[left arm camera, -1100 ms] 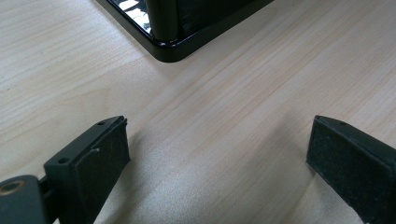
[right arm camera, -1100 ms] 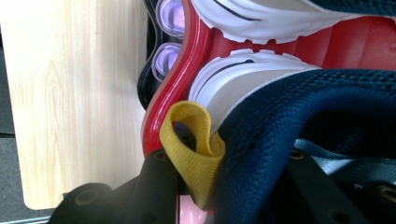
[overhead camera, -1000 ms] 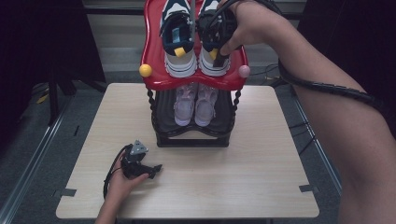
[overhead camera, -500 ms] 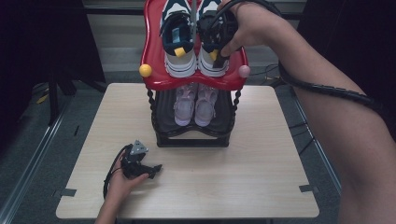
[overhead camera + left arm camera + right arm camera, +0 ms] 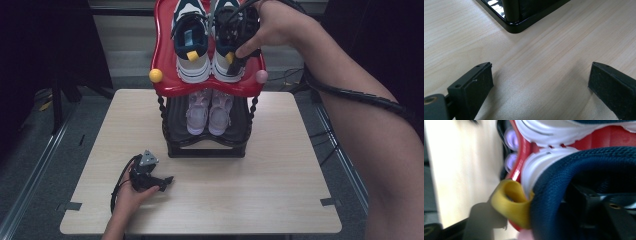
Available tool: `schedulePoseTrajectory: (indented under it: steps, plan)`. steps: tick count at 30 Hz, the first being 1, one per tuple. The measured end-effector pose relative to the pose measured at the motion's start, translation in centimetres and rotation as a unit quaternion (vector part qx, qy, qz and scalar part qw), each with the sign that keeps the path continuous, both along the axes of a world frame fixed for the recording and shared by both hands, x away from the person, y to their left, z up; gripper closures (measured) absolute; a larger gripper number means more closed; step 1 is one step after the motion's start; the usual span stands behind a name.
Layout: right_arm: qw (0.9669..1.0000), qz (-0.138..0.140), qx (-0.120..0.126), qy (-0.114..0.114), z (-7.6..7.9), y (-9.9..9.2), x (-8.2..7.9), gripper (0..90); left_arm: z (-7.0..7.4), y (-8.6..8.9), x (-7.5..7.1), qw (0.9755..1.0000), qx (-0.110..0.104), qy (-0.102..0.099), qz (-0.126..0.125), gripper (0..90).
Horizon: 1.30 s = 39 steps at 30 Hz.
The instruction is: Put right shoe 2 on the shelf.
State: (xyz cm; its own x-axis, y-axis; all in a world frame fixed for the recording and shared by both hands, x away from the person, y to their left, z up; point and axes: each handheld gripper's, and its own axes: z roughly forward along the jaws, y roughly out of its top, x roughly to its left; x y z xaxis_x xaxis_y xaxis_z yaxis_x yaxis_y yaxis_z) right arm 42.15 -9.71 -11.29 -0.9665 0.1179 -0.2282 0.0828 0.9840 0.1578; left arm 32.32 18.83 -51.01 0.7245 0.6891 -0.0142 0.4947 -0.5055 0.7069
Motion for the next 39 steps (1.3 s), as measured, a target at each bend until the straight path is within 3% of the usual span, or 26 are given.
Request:
schedulePoseTrajectory:
  steps: [4,8,21,27,39]
  plan:
    - [0.9988,-0.029,0.039,0.004,0.9,-0.6,0.0,25.1,0.0,0.0,0.0,1.0,0.0,0.0,0.0,5.0]
    - [0.9973,-0.05,0.053,0.005,1.8,-1.0,0.1,21.0,0.0,0.0,0.0,1.0,0.0,0.0,0.0,5.0]
    - [0.9962,-0.08,0.031,0.013,4.3,-1.1,-1.1,17.7,0.0,0.0,0.0,1.0,0.0,0.0,0.0,4.9]
    - [0.9946,-0.097,0.02,0.033,4.5,-1.5,-1.4,17.5,0.0,0.0,0.0,1.0,0.0,0.0,0.0,4.9]
    - [0.993,-0.102,-0.017,0.058,3.9,-2.3,-2.0,18.2,0.0,0.0,0.0,1.0,0.001,-0.001,0.001,4.9]
